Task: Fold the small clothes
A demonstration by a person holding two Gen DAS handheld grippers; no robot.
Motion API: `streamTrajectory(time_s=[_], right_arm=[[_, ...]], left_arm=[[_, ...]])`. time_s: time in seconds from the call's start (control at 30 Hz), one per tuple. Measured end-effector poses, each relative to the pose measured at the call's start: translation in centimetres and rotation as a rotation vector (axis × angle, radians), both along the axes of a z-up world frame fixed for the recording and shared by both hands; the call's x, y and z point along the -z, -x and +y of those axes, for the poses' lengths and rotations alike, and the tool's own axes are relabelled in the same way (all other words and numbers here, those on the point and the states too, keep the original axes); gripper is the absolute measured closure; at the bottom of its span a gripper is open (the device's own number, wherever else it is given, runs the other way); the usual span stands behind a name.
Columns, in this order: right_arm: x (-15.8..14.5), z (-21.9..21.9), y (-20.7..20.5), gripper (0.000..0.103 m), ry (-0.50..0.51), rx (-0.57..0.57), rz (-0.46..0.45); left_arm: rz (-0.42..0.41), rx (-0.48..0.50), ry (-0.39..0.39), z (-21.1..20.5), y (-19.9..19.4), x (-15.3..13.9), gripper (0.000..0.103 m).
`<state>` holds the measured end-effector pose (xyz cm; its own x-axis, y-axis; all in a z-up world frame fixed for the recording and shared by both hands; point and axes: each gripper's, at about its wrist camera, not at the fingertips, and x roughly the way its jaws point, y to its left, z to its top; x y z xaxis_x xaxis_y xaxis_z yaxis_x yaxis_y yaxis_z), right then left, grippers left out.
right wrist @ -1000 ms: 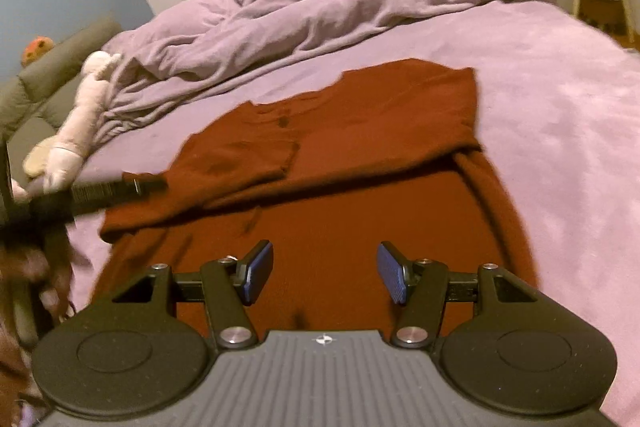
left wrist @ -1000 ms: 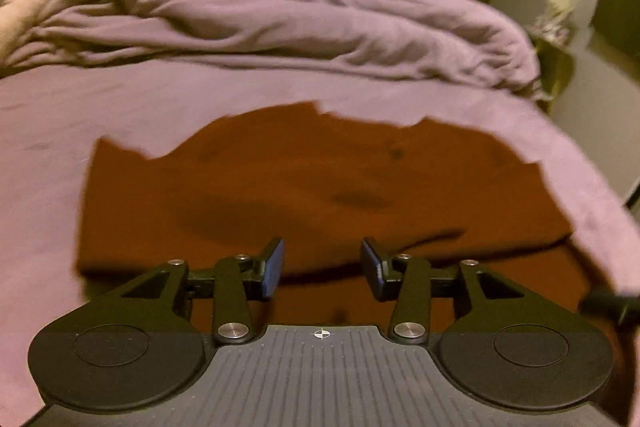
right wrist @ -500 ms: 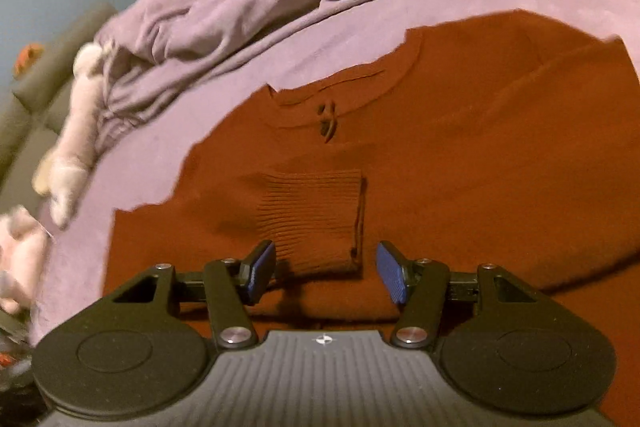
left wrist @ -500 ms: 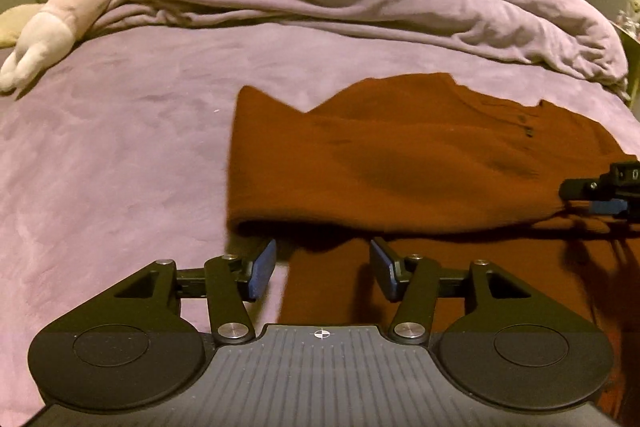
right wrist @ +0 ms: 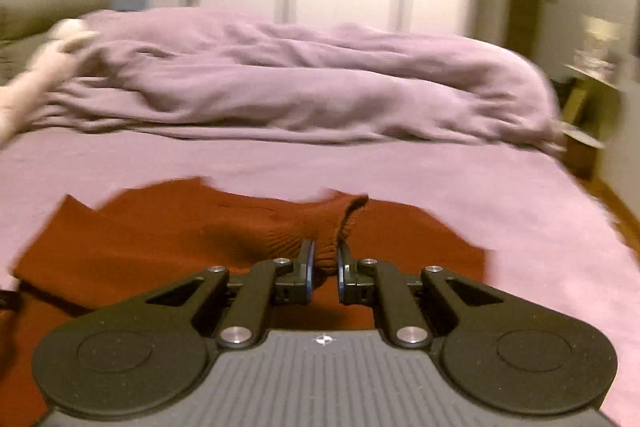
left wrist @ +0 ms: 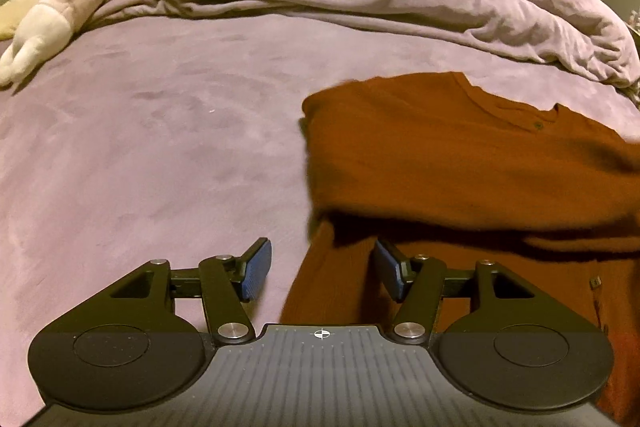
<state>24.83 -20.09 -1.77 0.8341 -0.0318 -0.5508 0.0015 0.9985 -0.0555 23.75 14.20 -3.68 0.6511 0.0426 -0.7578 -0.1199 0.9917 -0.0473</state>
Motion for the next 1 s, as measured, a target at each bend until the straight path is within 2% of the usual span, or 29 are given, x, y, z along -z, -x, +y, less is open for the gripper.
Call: streamTrajectory(time_s=[0.07, 0.17, 0.27, 0.37, 0.47, 0.57, 0.67, 0.77, 1.0], right_arm=[[1.2, -2.2, -0.5, 0.093, -0.036, 0.044, 0.062], [2.8, -4.6, -0.9, 0.093, -0.143, 0.052, 0.138], [3.6, -5.5, -1.1, 0.091, -0.201, 0.042, 0.159], [4.2, -6.2, -1.5, 0.086, -0.259, 0.039, 0.181], [4.4, -5.8, -2.2, 0.085, -0.277, 0.001, 0.200], [3.9, -5.0, -2.4, 0.097, -0.200, -0.035, 0.175], [2.8, -3.9, -2.0, 0.097, -0.012, -0.042, 0.088], [2.7, -3.7, -2.0, 0.097, 0.097, -0.012, 0.057], [4.7, -5.0, -3.0, 0.097, 0.121, 0.014, 0.112]], left_arm=[[0.003, 0.001, -0.009, -0.6, -0.8, 0.1, 0.041], [0.006, 0.003, -0.006, -1.4, -1.5, 0.2, 0.041], [0.009, 0.009, -0.012, -2.0, -1.8, 0.3, 0.041], [0.015, 0.014, -0.027, -2.4, -1.9, 0.6, 0.040], [0.016, 0.013, -0.040, -2.7, -2.1, 0.6, 0.039], [0.013, 0.002, -0.039, -3.0, -2.1, 0.4, 0.038], [0.009, 0.004, -0.025, -3.1, -1.9, 0.2, 0.034], [0.008, 0.010, -0.038, -3.4, -1.8, 0.3, 0.033], [0.016, -0.012, -0.026, -2.9, -1.8, 0.7, 0.031]])
